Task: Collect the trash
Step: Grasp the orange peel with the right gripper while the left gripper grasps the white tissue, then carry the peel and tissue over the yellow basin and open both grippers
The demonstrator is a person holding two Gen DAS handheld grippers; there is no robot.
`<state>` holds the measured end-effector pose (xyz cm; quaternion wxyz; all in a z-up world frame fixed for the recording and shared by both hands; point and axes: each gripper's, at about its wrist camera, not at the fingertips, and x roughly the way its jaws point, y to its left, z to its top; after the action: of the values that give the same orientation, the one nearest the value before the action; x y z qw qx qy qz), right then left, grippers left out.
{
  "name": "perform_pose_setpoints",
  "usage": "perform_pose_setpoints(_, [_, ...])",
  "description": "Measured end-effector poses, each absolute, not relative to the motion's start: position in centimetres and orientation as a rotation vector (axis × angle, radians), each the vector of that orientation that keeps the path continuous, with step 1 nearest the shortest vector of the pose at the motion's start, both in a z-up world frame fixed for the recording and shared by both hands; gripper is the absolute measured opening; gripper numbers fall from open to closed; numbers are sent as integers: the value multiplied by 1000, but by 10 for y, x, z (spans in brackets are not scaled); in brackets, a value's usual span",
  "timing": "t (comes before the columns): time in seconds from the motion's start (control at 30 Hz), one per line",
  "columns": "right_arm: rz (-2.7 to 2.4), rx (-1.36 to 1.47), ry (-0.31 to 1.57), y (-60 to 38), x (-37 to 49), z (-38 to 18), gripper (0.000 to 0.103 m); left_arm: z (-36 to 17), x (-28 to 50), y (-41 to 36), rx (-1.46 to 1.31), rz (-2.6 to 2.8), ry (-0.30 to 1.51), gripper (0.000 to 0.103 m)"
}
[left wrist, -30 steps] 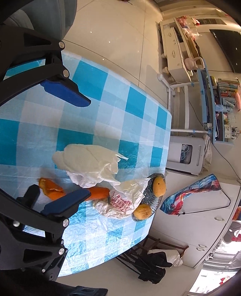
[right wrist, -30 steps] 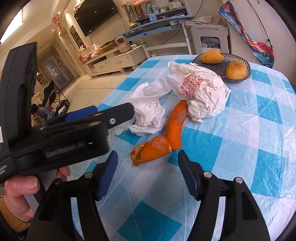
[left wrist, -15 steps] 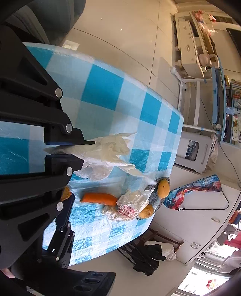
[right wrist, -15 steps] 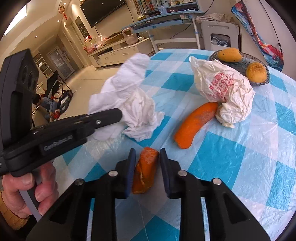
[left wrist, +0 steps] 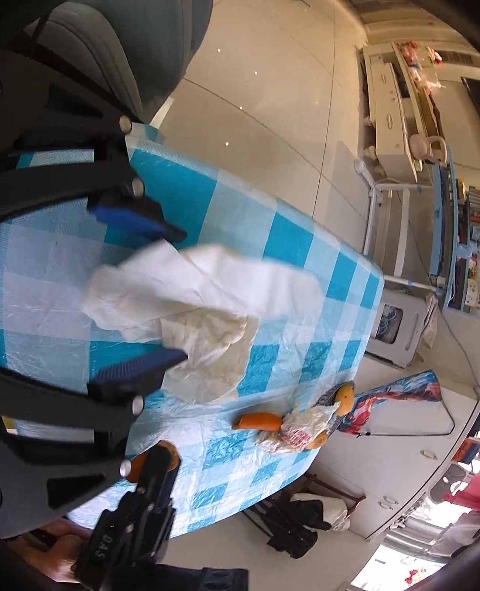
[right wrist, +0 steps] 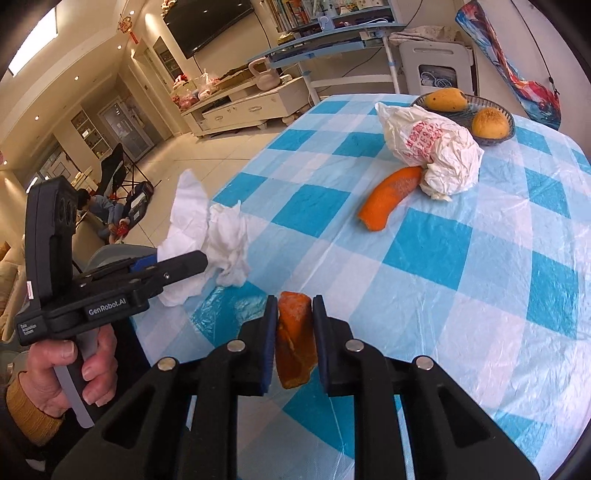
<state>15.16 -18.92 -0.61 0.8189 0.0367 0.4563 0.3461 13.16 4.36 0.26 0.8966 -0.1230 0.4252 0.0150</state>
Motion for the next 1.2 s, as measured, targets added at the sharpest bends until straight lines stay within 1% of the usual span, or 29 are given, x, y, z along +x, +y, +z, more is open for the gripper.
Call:
perform_pose_setpoints(0.03, [736, 94, 976, -191, 150, -8, 20, 5, 133, 43, -247, 50, 864, 71])
perform_pose_setpoints(0.07, [736, 113, 980, -192, 150, -9, 20, 6, 136, 42, -238, 61, 858, 73])
perform_pose_setpoints(0.2, [747, 194, 987, -198, 147, -10, 20, 3, 152, 33, -219, 47, 867, 73])
perform_pose_setpoints(0.23, [749, 209, 987, -199, 146, -10, 20, 1, 156, 29, -213, 22, 872, 66])
perform_pose_setpoints(0.27, [751, 222, 989, -200, 144, -10, 20, -1, 159, 25, -214, -2, 881, 55])
perform_pose_setpoints(0.33, [756, 247, 991, -200, 141, -10, 20, -4, 160, 22, -215, -37, 895, 15])
perform_pose_setpoints(0.4, [761, 273, 989, -203, 136, -10, 20, -4, 157, 24, -251, -77, 896, 10])
perform_pose_setpoints(0.53, [767, 303, 976, -206, 127, -8, 20, -3, 144, 39, -337, -145, 881, 9])
perform_pose_setpoints(0.83, [784, 346, 956, -212, 103, -1, 20, 12, 98, 52, -367, -175, 829, 9])
perform_pose_setpoints(1.03, [799, 353, 956, -217, 71, 4, 20, 28, 55, 36, -335, -215, 798, 9])
perform_pose_setpoints(1.2, [798, 309, 989, -217, 36, -1, 20, 28, 18, 8, -284, -273, 812, 9])
